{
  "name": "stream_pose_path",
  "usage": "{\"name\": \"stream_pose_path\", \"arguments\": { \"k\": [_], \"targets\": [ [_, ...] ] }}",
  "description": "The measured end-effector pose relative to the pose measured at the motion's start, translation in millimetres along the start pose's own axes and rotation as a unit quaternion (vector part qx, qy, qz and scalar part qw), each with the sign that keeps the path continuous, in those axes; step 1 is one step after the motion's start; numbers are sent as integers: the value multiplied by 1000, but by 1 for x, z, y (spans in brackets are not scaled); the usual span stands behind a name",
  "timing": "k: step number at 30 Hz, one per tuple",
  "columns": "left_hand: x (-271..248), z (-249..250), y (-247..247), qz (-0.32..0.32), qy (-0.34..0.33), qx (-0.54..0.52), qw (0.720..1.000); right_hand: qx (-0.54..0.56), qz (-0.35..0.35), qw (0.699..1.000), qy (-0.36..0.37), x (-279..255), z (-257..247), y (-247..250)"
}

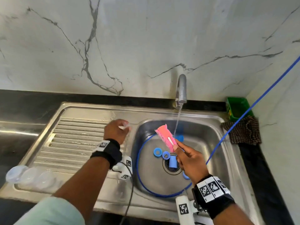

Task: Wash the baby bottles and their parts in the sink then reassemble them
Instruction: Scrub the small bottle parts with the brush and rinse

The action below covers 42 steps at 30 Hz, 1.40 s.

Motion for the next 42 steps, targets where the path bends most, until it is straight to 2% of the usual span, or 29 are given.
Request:
{"name": "stream_pose_path", "arguments": {
  "k": [4, 8, 14, 19, 23, 27, 30, 33, 36, 38, 40, 42],
  "targets": [
    [70, -46, 25, 3, 16, 28, 999, -3, 17, 1000, -23, 5, 7, -33],
    [123, -68, 25, 6, 25, 56, 998, -28, 41, 998, -32, 10, 12, -52],
    [158, -86, 11, 0, 38, 30, 999, -49, 63, 996, -44, 11, 13, -56],
    [157, -87, 8, 9, 52, 26, 998, -43, 67, 995, -59, 8, 14, -36],
    [128, -66, 9, 28, 53, 52, 997, -38, 74, 994, -65, 9, 15, -10],
    [74, -18, -20, 20, -33, -22, 999, -15, 75, 995, -68, 9, 12, 15],
    [24, 16, -67, -49, -51, -44, 997, 2, 88, 993, -77, 12, 13, 37],
    [-19, 34, -132, -174, -28, -21, 984, 30, 119, 988, -92, 17, 16, 65],
    [-51, 46, -194, -307, -38, 33, 951, 32, 131, 987, -92, 22, 18, 93],
    [-70, 53, -230, -380, -55, 95, 918, 34, 132, 986, -96, 24, 21, 108],
    [-84, 57, -261, -425, -69, 138, 892, 39, 135, 985, -100, 24, 25, 121],
    [-90, 63, -285, -435, -78, 160, 883, 48, 145, 983, -101, 23, 28, 132]
  ]
}}
Point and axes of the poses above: each hand's wrist, its own x-axis towards the middle knuckle, its own y-axis out of the back of the hand, z = x × y, the point moved 7 cm from there along x, towards the middle knuckle, and after that the axes turned 6 degrees about y, right-handed, at the moved point
